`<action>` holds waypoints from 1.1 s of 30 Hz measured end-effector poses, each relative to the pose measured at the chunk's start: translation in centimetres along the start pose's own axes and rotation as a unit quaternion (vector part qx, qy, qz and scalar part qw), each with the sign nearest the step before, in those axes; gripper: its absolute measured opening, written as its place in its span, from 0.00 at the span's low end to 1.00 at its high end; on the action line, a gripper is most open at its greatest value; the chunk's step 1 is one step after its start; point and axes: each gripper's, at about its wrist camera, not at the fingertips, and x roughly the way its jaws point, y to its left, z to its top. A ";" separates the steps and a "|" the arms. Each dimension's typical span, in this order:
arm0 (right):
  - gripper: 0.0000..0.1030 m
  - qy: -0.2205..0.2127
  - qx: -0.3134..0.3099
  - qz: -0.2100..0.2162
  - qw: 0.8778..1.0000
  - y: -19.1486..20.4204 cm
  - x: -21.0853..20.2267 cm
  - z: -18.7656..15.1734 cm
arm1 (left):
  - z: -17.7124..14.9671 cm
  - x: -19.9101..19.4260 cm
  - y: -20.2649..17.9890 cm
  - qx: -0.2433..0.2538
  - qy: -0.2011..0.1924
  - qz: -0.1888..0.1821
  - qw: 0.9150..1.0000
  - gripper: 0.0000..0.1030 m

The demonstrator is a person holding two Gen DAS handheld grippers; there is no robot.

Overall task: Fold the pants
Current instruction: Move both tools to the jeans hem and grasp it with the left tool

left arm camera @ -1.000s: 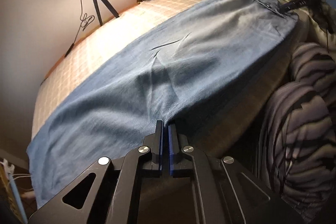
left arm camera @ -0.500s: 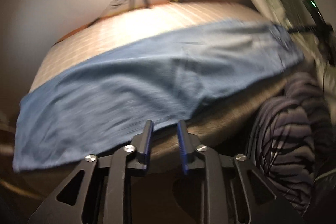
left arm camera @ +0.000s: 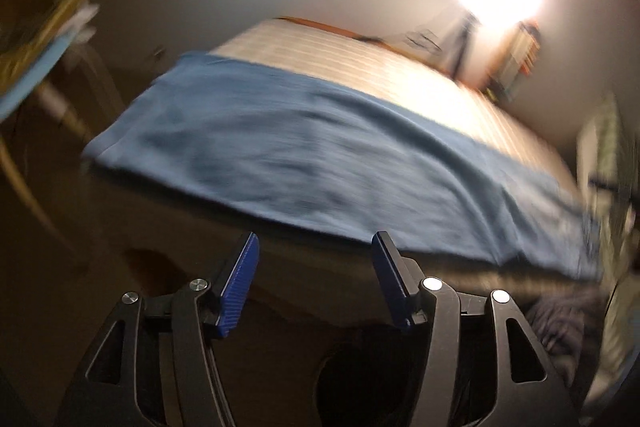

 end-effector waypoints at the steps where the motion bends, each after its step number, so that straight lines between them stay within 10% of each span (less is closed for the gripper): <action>1: 0.52 0.004 -0.005 0.005 1.000 0.7 0.7 0.5 | 0.3 0.0 2.4 -0.043 -0.006 -0.004 0.999 0.57; 8: 0.52 0.023 -0.028 0.014 0.999 4.5 3.9 3.1 | 0.4 1.4 13.5 -0.250 -0.040 -0.030 0.967 0.58; 15: 0.52 0.030 -0.022 0.003 0.999 5.1 4.7 3.6 | 0.8 3.2 18.4 -0.333 -0.063 -0.057 0.939 0.58; 27: 0.52 0.028 -0.009 -0.013 0.999 5.3 4.4 4.0 | 1.4 4.5 19.6 -0.351 -0.080 -0.055 0.931 0.61; 33: 0.52 0.025 -0.010 -0.012 1.000 5.8 4.4 4.5 | 2.6 3.4 18.1 -0.308 -0.110 -0.041 0.944 0.57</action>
